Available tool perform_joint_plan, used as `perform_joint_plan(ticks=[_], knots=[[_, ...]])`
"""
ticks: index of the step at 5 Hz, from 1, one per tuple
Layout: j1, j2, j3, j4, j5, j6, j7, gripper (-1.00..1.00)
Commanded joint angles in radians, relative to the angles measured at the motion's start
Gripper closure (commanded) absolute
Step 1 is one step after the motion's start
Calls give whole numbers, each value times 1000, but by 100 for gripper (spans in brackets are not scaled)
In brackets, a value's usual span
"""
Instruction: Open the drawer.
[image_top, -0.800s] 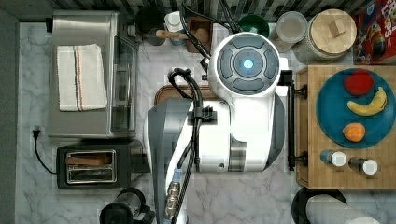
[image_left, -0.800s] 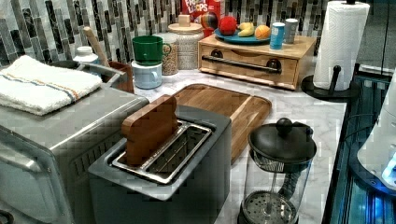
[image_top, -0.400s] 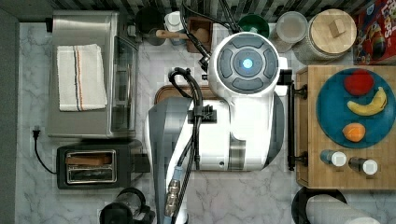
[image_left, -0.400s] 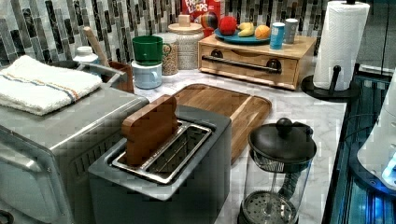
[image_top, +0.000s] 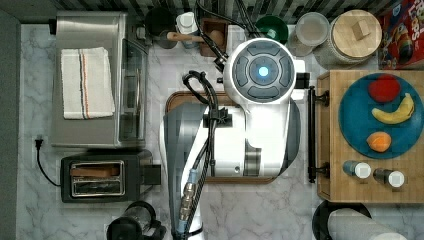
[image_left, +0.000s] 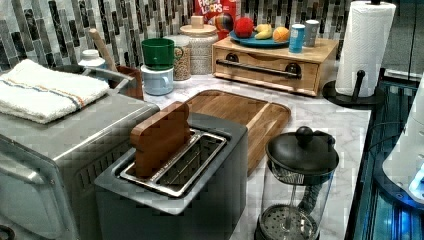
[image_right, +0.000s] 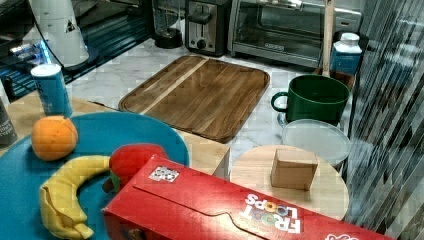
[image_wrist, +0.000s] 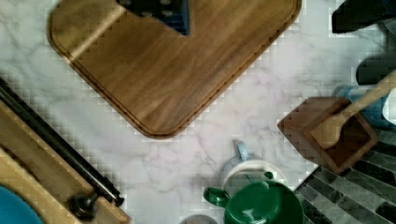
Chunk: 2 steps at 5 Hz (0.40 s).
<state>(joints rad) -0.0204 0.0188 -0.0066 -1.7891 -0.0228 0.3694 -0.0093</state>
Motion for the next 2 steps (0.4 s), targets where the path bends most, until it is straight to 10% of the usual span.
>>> perform_joint_plan(ticks=[1,2], knots=[[-46,-102,-40,-267,-56,117,-390,-100],[-61,-83,-63,-282,-108,147,-518,-100]])
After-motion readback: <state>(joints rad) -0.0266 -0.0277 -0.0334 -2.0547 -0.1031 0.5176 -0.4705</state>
